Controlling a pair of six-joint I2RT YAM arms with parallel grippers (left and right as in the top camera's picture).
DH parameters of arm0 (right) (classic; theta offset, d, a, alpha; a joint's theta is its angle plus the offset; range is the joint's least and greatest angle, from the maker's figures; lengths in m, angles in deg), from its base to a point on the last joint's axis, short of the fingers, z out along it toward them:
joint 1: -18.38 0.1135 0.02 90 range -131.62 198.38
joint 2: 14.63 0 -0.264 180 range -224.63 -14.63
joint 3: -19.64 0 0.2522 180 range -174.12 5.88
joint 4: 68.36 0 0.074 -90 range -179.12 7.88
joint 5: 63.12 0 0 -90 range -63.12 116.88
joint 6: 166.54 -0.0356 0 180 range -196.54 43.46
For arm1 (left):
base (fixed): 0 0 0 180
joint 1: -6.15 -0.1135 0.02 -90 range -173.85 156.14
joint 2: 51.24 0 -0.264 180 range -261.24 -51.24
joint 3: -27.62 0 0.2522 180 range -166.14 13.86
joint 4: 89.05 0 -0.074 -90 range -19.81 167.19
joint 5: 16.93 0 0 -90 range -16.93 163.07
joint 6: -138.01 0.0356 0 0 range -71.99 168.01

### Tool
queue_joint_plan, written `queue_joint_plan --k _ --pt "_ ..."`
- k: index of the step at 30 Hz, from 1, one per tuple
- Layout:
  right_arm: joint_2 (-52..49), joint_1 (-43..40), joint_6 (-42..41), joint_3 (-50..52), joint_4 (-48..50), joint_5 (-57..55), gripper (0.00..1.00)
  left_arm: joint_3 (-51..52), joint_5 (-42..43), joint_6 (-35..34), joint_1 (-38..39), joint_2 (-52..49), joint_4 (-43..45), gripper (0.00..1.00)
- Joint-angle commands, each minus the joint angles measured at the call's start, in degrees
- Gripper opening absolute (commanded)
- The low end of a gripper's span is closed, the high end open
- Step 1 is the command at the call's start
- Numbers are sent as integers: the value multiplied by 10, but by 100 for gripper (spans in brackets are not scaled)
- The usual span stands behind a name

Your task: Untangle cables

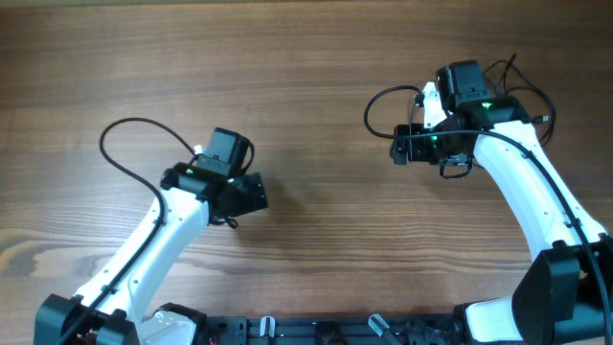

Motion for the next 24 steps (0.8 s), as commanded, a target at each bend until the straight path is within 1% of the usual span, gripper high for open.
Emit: queue_joint_plan --k 1,2,3,6,9,11,12,14,16,19,24 --pt "-3 0 -4 17 -15 -9 95 -16 -24 -20 -41 7 -75 100" --pt "5 0 1 31 -9 -9 98 -15 -24 -29 -50 8 -85 100" --pt "22 0 2 56 5 -9 100 -14 -23 -33 -60 11 -86 100" --pt "103 0 3 152 77 9 100 10 -24 -32 -64 60 -58 100" --pt "223 0 12 250 167 35 100 76 -24 -30 -64 177 -12 100" --pt "313 0 14 307 216 43 100 127 -21 -25 -64 279 17 100" --pt "367 0 13 335 233 43 99 155 -22 -26 -64 346 24 100" --pt "474 0 -12 376 244 27 100 188 -22 -28 -64 449 23 100" --pt "576 0 -24 392 242 3 100 202 -22 -28 -64 542 21 100" --pt "620 0 -25 392 242 4 100 203 -22 -28 -64 581 30 100" --pt "602 0 -25 392 242 4 100 203 -22 -28 -64 580 27 100"
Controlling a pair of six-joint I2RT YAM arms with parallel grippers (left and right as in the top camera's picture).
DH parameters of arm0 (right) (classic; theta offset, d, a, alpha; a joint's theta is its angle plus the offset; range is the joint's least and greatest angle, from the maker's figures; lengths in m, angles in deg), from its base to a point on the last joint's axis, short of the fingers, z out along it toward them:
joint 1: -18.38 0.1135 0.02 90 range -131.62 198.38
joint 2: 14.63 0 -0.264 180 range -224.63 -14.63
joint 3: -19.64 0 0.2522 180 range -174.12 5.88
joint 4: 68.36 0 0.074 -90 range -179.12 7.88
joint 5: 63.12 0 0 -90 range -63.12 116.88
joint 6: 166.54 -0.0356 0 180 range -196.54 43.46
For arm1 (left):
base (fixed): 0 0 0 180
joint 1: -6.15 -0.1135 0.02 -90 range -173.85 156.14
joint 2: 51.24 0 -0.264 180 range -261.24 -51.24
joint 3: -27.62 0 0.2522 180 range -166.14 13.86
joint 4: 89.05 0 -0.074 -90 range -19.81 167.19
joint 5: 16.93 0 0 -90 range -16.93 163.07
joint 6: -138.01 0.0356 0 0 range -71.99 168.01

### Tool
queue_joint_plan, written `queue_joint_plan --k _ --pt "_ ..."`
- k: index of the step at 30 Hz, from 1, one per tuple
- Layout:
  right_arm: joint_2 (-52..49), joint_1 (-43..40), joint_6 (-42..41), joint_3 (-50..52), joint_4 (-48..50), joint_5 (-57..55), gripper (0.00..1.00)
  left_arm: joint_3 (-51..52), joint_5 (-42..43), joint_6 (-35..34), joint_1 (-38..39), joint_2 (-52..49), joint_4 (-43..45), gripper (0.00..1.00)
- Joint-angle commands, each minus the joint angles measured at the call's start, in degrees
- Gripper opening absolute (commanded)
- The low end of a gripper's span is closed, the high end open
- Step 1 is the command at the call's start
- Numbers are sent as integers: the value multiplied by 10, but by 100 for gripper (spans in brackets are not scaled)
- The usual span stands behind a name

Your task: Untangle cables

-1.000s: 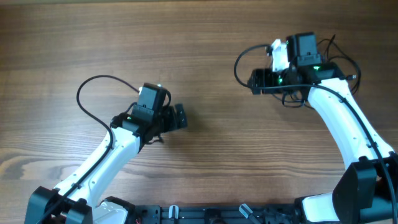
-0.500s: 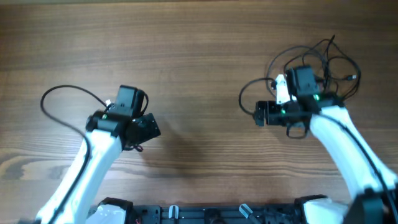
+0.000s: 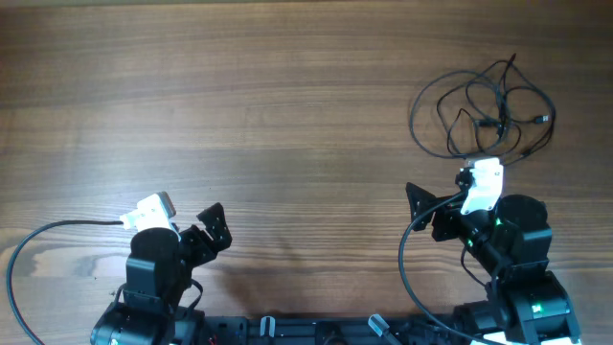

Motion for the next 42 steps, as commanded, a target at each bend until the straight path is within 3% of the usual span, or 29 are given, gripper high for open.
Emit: queue_joint_plan --k 1,12,21,23,27,35,42 --pt "-17 0 -8 6 1 -8 100 5 -4 -6 -1 4 0 100" --pt "-75 0 -8 8 1 -8 100 5 -4 -6 -1 4 -1 100" --pt "110 0 -6 8 -10 -11 100 5 -4 -6 -1 4 -1 100" --pt "159 -1 18 9 -12 -80 100 5 -4 -6 -1 4 -1 100" --pt "226 -13 73 30 5 -82 100 5 -4 -5 -1 4 0 100" --pt "306 -45 73 192 292 -38 100 5 -4 -6 -1 4 0 100" --pt "306 -57 80 277 428 -42 100 5 -4 -6 -1 4 -1 100"
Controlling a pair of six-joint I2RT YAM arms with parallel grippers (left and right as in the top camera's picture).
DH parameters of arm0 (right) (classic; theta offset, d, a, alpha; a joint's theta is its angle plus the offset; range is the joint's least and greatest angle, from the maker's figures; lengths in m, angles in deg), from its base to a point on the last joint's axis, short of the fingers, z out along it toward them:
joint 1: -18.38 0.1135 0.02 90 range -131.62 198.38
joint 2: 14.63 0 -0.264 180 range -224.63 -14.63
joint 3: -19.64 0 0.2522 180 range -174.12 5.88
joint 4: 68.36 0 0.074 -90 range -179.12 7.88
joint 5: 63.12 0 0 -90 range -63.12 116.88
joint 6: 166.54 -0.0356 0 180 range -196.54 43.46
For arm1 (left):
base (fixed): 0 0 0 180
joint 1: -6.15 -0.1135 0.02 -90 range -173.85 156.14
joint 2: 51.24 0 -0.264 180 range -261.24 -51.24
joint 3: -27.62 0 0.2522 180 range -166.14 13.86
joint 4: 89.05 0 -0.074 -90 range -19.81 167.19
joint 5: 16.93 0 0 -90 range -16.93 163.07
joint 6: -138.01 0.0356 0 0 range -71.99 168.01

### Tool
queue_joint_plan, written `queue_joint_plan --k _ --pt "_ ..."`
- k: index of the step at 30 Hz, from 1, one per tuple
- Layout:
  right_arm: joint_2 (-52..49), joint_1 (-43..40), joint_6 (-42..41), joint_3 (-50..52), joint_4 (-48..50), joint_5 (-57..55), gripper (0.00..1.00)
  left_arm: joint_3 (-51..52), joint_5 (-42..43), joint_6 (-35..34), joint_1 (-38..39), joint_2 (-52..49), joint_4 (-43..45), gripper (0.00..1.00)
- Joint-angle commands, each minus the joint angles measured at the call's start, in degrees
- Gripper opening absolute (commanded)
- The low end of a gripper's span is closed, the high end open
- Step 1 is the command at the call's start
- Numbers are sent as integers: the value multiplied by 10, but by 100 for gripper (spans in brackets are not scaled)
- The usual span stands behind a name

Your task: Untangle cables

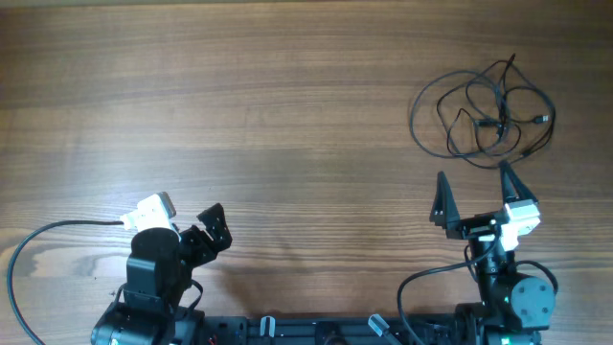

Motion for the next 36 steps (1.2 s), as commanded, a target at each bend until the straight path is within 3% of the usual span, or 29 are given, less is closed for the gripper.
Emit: queue_joint_plan --k 1,6,11,36 --pt "9 -3 30 36 54 9 100 3 -4 -6 -1 4 1 100" --pt "9 -3 48 50 70 4 100 3 -4 -6 -1 4 1 100" --pt "9 -3 47 50 -94 0 100 3 -4 -6 -1 4 1 100" --pt "5 -3 75 50 -90 -4 100 3 -4 -5 -1 4 1 100"
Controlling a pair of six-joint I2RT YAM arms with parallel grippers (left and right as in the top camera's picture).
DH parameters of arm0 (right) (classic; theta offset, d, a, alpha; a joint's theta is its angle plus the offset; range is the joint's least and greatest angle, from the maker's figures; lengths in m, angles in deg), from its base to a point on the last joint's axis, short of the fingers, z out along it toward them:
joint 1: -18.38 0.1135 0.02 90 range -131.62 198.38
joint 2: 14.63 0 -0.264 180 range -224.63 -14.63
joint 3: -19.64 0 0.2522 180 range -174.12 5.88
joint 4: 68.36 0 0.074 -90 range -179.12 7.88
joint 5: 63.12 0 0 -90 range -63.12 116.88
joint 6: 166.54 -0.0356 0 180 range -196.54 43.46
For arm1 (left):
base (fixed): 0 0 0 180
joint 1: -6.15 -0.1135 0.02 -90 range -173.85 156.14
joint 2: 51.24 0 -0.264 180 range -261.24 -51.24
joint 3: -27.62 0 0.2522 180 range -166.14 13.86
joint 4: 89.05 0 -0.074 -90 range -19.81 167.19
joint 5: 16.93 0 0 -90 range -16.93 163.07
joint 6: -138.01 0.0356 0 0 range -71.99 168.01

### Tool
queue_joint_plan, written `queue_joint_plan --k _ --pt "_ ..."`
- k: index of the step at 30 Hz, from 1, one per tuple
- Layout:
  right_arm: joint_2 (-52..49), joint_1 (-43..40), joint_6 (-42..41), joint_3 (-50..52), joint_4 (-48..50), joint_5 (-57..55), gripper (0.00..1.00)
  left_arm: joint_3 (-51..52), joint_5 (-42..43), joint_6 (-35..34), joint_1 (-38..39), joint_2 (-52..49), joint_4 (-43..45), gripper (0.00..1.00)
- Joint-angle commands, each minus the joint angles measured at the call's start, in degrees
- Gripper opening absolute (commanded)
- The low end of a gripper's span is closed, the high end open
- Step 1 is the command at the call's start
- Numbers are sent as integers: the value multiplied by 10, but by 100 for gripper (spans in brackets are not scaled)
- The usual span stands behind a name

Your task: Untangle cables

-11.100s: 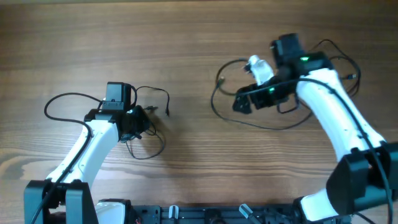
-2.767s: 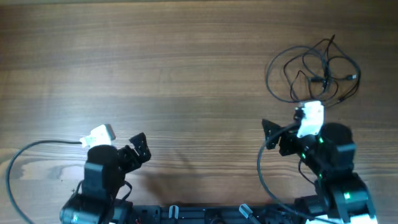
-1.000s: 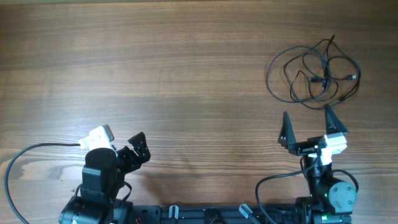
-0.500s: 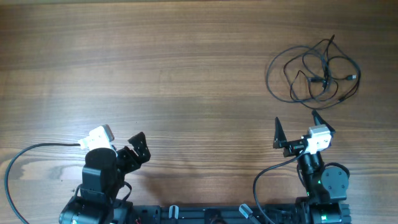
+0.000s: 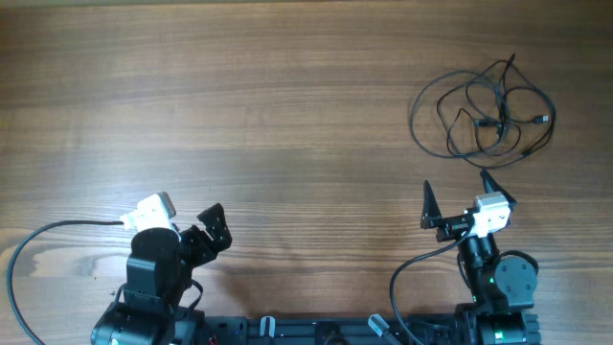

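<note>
Thin black cables (image 5: 484, 107) lie in one loose tangle of overlapping loops at the table's far right. My right gripper (image 5: 459, 193) is open, its two black fingers spread wide and pointing at the tangle from just in front of it, apart from it and holding nothing. My left gripper (image 5: 213, 228) sits folded back near the front edge at the left, far from the cables. Its fingers overlap from above, so their gap does not show.
The wooden table (image 5: 249, 115) carries only the cable tangle. Each arm's own black lead loops beside its base, at the front left (image 5: 19, 259) and front right (image 5: 397, 283). A black rail (image 5: 316, 331) runs along the front edge.
My right gripper has shifted a little to the left and turned slightly, still open. The left arm and the cable tangle have not moved.
First both arms reached out over the table, my right gripper at the cables on the far right. Then both arms were folded back at the front edge and the tangle lay free. After that the right gripper stood open, pointing at the tangle, as now.
</note>
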Motion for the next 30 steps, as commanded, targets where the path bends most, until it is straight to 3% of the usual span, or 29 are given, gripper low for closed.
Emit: queue_joint_plan --k 1,8,11,14,17,21,23,27,30 --pt "3 -3 10 0 3 -4 100 3 -4 -6 -1 4 1 100" --pt "3 -3 10 0 3 -4 100 7 -3 -3 -38 44 -3 100" --pt "3 -3 10 0 3 -4 100 46 31 28 -82 96 62 100" --pt "3 -3 10 0 3 -4 100 114 97 72 -117 157 167 100" --pt "3 -3 10 0 3 -4 100 195 112 72 -118 208 294 100" --pt "3 -3 10 0 3 -4 100 263 128 73 -118 209 484 100" --pt "3 -3 10 0 3 -4 100 285 145 118 -118 209 550 100" --pt "3 -3 10 0 3 -4 100 289 199 268 -118 209 527 100" --pt "3 -3 10 0 3 -4 100 289 185 294 -118 209 443 100"
